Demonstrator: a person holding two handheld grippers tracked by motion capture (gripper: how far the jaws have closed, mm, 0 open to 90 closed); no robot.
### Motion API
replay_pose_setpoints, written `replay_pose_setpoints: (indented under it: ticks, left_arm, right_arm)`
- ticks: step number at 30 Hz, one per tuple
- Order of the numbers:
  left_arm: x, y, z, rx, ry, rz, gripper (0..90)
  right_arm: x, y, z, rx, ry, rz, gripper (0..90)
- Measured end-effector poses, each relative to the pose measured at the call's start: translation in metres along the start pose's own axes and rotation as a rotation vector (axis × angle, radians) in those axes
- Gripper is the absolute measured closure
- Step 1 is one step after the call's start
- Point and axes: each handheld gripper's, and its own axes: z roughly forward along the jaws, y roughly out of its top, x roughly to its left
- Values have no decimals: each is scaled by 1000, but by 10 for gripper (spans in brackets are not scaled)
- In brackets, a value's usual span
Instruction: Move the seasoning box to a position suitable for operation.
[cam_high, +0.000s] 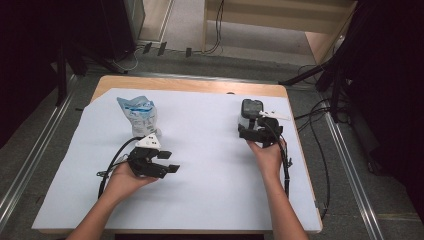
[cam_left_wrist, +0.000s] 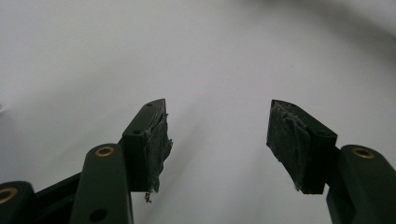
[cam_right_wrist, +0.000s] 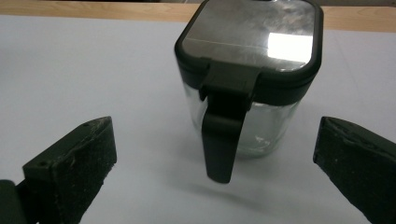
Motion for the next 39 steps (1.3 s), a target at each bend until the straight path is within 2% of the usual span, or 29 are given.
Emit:
replay_pose_setpoints:
  ticks: [2, 4, 8, 16, 20, 29, 32, 35, 39]
  left_arm:
    - [0, 0, 0, 1, 2, 1, 391]
    - [-1, -2, -2, -7, 5, -7, 392]
    - [-1, -5, -4, -13, 2, -13, 393]
    - [-3, -11, -10, -11, 20, -26, 394]
    - [-3, -15, -11, -10, 20, -34, 394]
    - [-4, -21, -15, -11, 31, -49, 396]
    - [-5, -23, -16, -16, 37, -47, 399]
    - [-5, -24, -17, -19, 42, -52, 401]
    - [-5, -28, -21, -23, 55, -67, 402]
  right_arm:
    - [-1, 2, 3, 2, -10, 3, 0]
    - [-3, 9, 10, -5, -11, 39, 0]
    - [-5, 18, 20, -13, -29, 61, 0]
    - [-1, 30, 40, 7, -74, 56, 0]
    - [2, 30, 46, 8, -103, 49, 0]
    - [0, 28, 58, 24, -127, 62, 8]
    - [1, 27, 59, 20, -139, 56, 22]
    - [-3, 26, 61, 20, -139, 70, 68]
    - [-4, 24, 62, 23, -140, 70, 90]
